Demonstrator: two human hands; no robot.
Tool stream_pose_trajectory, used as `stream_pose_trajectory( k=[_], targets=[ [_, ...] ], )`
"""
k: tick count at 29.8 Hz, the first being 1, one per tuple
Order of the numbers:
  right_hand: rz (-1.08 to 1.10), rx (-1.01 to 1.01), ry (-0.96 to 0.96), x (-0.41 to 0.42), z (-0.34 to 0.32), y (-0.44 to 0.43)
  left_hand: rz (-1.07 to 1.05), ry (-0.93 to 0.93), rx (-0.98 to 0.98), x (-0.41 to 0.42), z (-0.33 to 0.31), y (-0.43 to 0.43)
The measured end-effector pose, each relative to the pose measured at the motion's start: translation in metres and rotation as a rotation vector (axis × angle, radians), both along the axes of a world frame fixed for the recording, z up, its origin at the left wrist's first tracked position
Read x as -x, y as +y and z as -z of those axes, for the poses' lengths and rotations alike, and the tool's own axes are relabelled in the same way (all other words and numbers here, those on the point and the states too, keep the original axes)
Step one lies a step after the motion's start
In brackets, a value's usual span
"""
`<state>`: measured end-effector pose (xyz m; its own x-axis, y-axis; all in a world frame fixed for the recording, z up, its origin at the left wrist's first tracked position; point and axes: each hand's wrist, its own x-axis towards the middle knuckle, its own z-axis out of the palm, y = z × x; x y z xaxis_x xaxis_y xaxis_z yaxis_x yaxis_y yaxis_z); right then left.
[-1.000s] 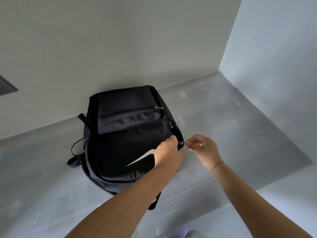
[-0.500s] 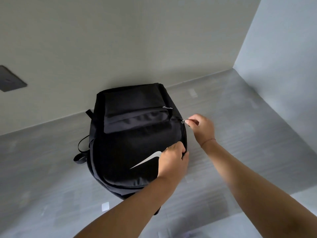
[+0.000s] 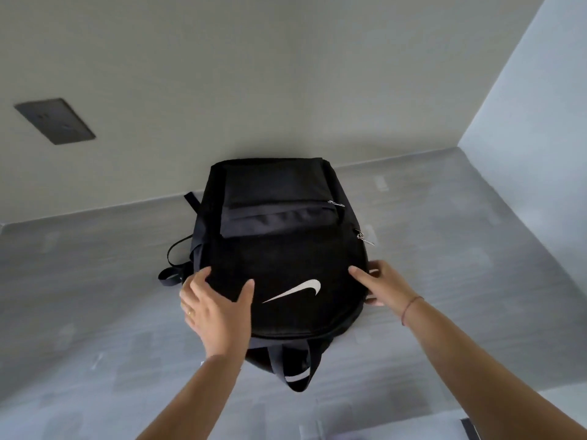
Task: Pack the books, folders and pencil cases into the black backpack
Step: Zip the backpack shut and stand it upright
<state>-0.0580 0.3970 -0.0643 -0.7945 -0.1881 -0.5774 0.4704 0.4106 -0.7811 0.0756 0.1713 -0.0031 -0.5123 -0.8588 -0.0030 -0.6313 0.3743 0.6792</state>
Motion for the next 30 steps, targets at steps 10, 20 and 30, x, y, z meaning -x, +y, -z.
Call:
stream_pose_trajectory(
  k=[10,20,30],
  targets=[
    [0.035,0.129,0.109,-0.064,0.015,-0.035,-0.311,0.057,-1.085,-0.038,0.045,-0.011],
    [0.424,0.415,-0.294,-0.078,0.019,-0.057,-0.324,0.275,-1.498,-0.039,0.044,0.003],
    [0.343,0.575,0.017,-0.091,-0.04,-0.065,-0.256,0.428,-1.439,-0.037,0.005,-0.017]
  ],
)
